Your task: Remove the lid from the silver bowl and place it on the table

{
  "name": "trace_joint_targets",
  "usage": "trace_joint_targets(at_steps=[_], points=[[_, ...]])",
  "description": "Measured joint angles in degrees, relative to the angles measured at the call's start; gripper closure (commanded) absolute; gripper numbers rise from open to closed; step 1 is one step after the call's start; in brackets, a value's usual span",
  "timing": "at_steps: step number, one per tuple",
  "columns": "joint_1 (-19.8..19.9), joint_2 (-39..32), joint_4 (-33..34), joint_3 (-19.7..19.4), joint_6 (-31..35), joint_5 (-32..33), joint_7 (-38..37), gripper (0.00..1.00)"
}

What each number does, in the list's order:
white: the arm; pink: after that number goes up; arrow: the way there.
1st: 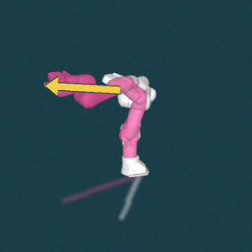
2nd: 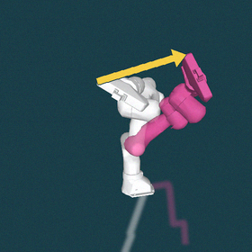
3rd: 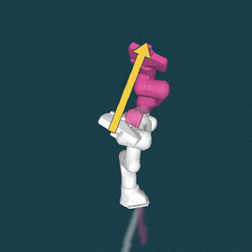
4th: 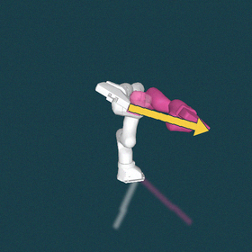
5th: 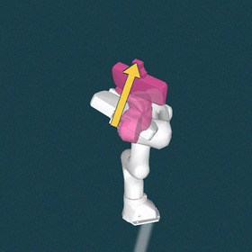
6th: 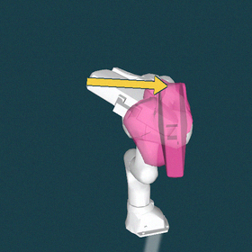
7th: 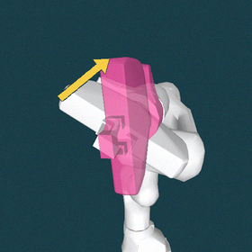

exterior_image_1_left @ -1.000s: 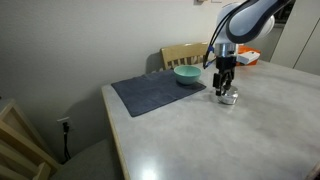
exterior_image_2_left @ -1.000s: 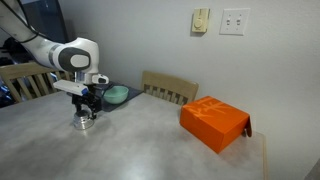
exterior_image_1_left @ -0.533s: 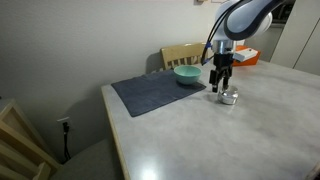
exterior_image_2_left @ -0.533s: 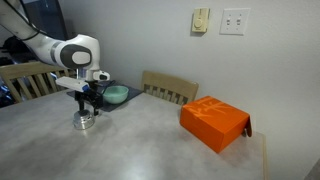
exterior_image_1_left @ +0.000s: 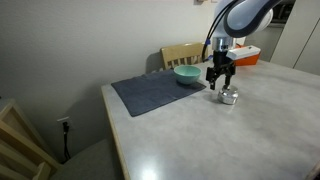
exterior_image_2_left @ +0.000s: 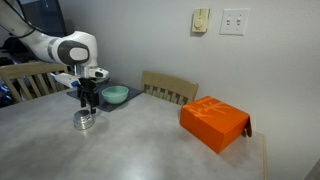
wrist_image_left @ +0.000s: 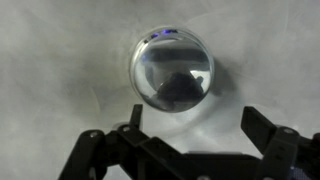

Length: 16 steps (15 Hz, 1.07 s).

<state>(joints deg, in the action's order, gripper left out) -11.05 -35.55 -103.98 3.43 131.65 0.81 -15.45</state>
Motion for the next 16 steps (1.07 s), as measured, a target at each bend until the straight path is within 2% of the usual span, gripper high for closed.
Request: trace_joint_targets(at_steps=[7, 16], points=[[0.0, 2.3, -2.1, -0.1, -2.0, -1.7, -6.3, 0.00], [0.7, 4.1, -4.3, -0.2, -3.1, -3.8, -6.8, 0.00]])
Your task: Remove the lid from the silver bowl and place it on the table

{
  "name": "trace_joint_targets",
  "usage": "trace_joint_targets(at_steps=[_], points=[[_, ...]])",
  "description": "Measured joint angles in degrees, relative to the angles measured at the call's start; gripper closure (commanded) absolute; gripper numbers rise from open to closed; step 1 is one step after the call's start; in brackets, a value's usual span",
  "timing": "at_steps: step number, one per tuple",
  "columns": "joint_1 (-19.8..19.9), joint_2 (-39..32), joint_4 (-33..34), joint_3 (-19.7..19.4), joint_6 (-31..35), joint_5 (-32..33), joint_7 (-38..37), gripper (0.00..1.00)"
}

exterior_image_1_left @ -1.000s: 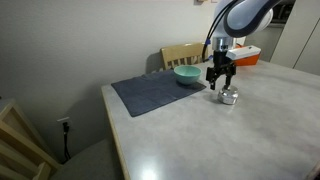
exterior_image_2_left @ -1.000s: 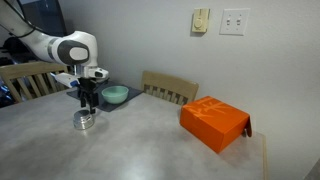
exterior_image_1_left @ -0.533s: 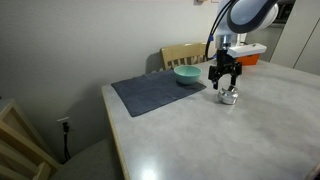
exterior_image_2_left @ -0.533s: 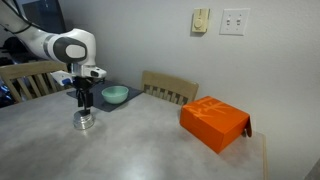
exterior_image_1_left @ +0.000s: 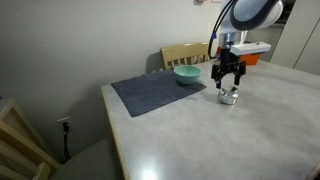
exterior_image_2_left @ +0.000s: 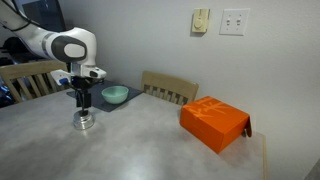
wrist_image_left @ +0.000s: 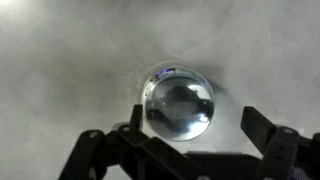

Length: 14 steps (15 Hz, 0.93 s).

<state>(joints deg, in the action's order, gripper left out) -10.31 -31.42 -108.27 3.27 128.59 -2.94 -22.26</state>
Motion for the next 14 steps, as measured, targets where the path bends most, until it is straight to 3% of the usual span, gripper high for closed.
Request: trace_joint_targets(at_steps=[12, 13, 14], points=[[-0.9, -1.1, -1.4, -1.2, 1.6, 0.5, -1.9, 0.00], [-1.0, -1.2, -1.6, -1.2, 1.9, 0.5, -2.0, 0.25], [-1.1, -1.2, -1.8, -1.2, 2.1, 0.5, -2.2, 0.27]])
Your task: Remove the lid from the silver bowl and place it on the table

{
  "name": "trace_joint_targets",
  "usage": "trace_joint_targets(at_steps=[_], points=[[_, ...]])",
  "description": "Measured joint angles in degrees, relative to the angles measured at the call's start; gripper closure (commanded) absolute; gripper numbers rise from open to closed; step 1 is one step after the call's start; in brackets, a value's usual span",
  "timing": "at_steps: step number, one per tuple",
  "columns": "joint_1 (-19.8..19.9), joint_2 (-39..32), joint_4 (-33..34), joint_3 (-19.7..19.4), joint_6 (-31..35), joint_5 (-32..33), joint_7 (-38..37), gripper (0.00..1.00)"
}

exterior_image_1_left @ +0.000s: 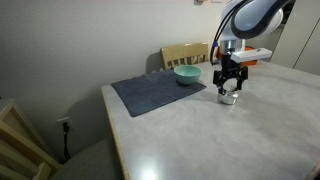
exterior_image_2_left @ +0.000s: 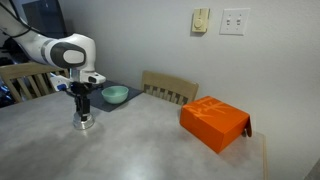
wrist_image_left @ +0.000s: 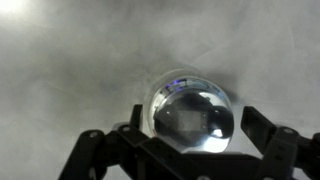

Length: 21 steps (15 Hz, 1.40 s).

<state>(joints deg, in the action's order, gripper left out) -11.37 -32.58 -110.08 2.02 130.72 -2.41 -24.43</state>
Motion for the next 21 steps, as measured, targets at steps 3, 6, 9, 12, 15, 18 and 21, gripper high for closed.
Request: trace_joint_targets(at_steps=[3, 6, 9, 12, 15, 18, 21], points=[[-0.3, 0.1, -0.4, 0.0, 0.6, 0.0, -0.3, 0.44], [-0.4, 1.1, -0.4, 0.0, 0.6, 0.0, -0.5, 0.56], [-0.5, 1.1, -0.4, -0.1, 0.9, 0.1, -0.8, 0.56], [-0.8, 1.1, -0.4, -0.1, 1.2, 0.9, -1.5, 0.56], [-1.6, 1.2, -0.7, -0.2, 2.6, 2.3, -2.8, 0.56], [-2.6, 2.3, -2.5, -0.2, 5.4, 3.2, -3.9, 0.56], [-3.1, 4.4, -4.8, -0.2, 8.0, 3.2, -4.1, 0.56]])
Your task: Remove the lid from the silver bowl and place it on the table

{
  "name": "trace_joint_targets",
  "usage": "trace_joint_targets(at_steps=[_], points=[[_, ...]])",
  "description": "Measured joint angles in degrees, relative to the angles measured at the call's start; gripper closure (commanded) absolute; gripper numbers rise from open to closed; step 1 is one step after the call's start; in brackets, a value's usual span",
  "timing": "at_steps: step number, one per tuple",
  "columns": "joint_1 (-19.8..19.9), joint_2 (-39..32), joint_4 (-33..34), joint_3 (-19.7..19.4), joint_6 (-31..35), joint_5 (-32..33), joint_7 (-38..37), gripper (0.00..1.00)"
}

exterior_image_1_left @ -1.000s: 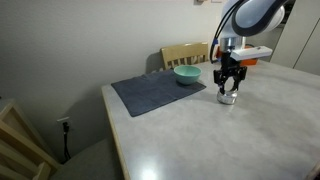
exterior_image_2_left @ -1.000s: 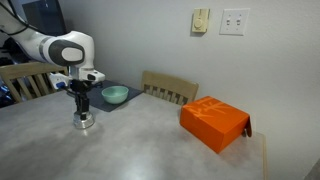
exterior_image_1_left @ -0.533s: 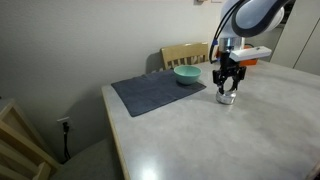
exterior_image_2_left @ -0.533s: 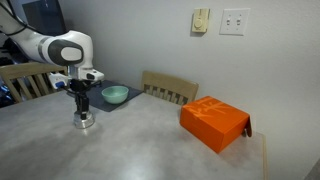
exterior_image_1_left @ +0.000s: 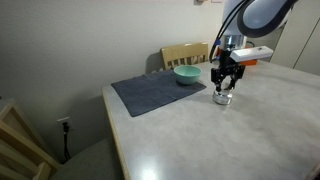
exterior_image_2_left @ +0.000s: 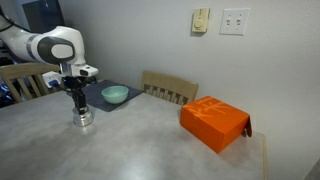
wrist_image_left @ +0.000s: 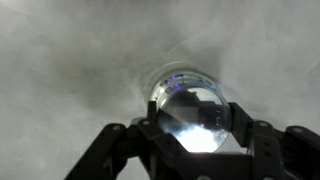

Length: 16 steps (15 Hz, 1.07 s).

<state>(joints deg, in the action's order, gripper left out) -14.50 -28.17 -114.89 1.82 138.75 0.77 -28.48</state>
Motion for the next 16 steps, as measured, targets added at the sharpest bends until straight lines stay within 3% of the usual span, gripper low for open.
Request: trace_joint_targets(at_steps=[7, 16], points=[[0.5, 8.1, -6.1, -0.3, 5.6, -0.2, -0.1, 0.56], [7.6, 16.0, -12.1, -3.7, 12.6, -1.9, 1.1, 0.56]])
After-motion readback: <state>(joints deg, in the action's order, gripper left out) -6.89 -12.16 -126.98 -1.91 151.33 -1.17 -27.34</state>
